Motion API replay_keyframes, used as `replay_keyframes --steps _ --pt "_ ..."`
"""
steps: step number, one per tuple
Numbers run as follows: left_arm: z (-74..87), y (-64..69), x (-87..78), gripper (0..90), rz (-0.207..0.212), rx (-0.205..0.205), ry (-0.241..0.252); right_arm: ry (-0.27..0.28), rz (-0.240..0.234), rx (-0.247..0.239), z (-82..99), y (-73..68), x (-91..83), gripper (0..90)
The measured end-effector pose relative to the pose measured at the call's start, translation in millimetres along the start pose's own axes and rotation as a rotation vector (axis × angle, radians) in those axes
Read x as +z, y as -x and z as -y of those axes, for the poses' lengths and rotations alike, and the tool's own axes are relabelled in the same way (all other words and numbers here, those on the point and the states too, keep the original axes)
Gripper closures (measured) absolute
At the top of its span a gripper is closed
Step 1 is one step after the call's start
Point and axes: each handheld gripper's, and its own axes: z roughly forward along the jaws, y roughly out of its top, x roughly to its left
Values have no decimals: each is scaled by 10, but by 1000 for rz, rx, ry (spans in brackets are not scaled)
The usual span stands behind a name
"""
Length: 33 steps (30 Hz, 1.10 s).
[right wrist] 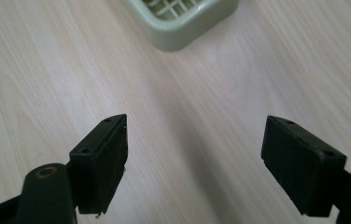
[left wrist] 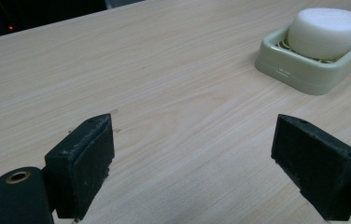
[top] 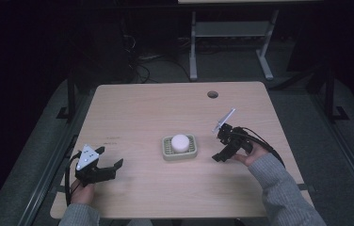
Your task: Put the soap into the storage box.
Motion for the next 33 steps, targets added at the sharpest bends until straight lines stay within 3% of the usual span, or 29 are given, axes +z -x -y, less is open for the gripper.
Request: replay_keyframes --steps 33 --pt "7 15 8 128 6 4 -12 38 16 68 549 -46 -70 224"
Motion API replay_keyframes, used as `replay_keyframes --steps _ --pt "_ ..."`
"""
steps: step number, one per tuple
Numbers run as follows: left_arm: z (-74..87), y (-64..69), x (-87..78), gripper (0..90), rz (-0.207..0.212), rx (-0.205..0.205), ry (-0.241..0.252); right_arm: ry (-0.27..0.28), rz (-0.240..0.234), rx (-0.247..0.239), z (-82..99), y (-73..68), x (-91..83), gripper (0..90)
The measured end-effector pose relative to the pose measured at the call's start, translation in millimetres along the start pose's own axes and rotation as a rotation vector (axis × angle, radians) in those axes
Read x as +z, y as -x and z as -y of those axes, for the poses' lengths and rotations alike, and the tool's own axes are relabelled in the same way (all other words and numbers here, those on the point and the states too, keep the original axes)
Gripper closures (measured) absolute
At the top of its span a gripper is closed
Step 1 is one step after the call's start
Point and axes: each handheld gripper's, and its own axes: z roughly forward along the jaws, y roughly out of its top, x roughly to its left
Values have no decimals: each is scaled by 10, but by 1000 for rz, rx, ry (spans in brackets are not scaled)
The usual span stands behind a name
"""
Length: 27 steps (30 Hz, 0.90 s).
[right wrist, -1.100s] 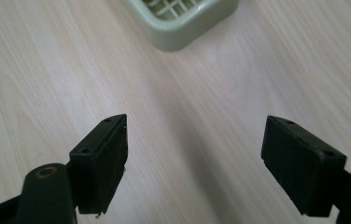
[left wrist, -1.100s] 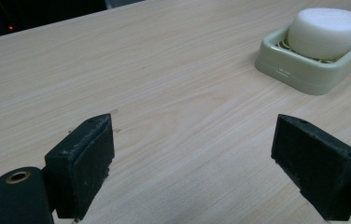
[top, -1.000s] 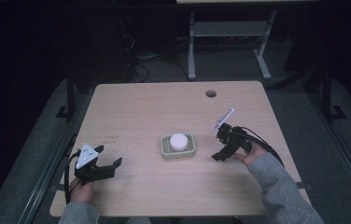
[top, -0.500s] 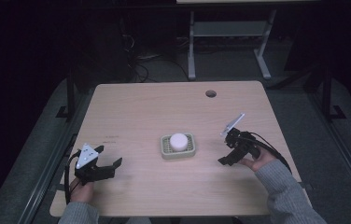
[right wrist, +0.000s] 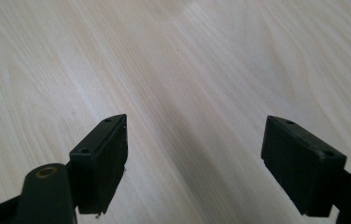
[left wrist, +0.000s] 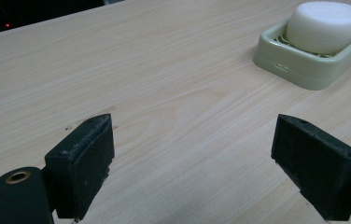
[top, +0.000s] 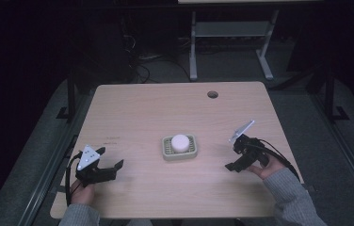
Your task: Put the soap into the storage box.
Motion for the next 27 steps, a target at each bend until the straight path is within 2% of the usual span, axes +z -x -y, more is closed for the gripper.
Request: replay_keyframes --steps 8,16,27 --pt "0 11 0 128 7 8 -8 19 9 11 124 -7 -27 224" --pt "10 13 7 128 15 13 -17 27 9 42 257 1 -29 224" --pt "15 22 11 128 13 13 -21 46 19 57 436 -74 -9 224"
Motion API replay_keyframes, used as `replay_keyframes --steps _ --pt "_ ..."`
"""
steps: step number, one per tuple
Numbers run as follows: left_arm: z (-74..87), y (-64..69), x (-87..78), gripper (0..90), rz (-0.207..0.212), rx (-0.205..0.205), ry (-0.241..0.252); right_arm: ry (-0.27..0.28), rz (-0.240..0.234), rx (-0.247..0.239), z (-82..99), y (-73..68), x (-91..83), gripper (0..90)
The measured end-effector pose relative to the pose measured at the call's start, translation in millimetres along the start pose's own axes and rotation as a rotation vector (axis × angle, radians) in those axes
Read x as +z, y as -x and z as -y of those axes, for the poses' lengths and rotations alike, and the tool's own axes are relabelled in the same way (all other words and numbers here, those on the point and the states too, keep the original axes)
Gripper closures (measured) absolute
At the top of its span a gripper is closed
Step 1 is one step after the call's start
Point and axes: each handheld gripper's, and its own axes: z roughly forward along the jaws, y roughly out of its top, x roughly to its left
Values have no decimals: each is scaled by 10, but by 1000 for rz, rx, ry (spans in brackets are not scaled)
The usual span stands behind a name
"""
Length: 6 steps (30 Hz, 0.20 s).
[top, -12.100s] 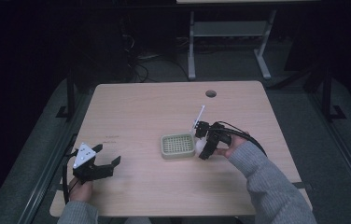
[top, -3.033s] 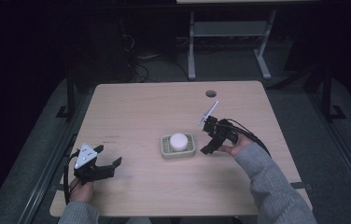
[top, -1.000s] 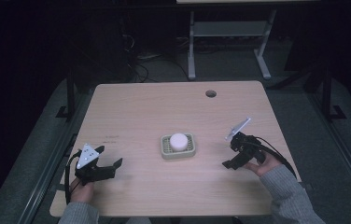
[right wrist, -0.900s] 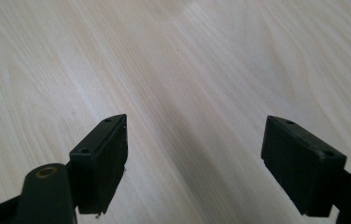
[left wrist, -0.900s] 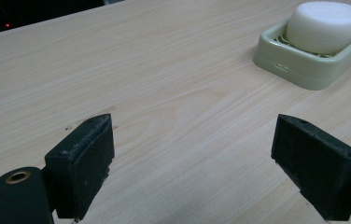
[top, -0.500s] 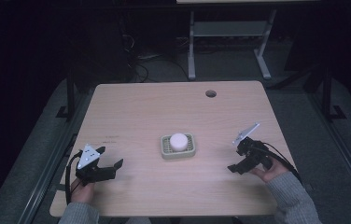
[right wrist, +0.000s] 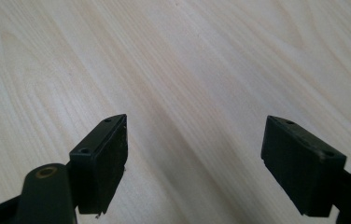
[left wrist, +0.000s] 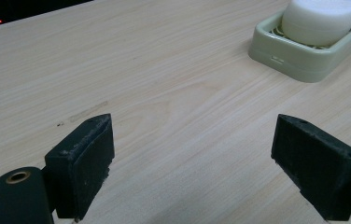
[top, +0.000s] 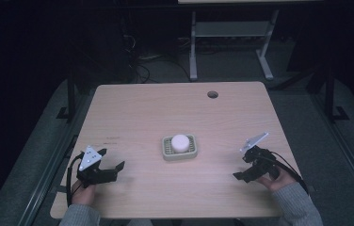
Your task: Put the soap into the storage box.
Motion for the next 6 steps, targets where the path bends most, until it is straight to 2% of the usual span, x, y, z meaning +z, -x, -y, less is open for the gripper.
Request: replay_keyframes --steps 6 --pt "1 -8 -5 128 -1 6 3 37 15 9 93 -71 -9 224"
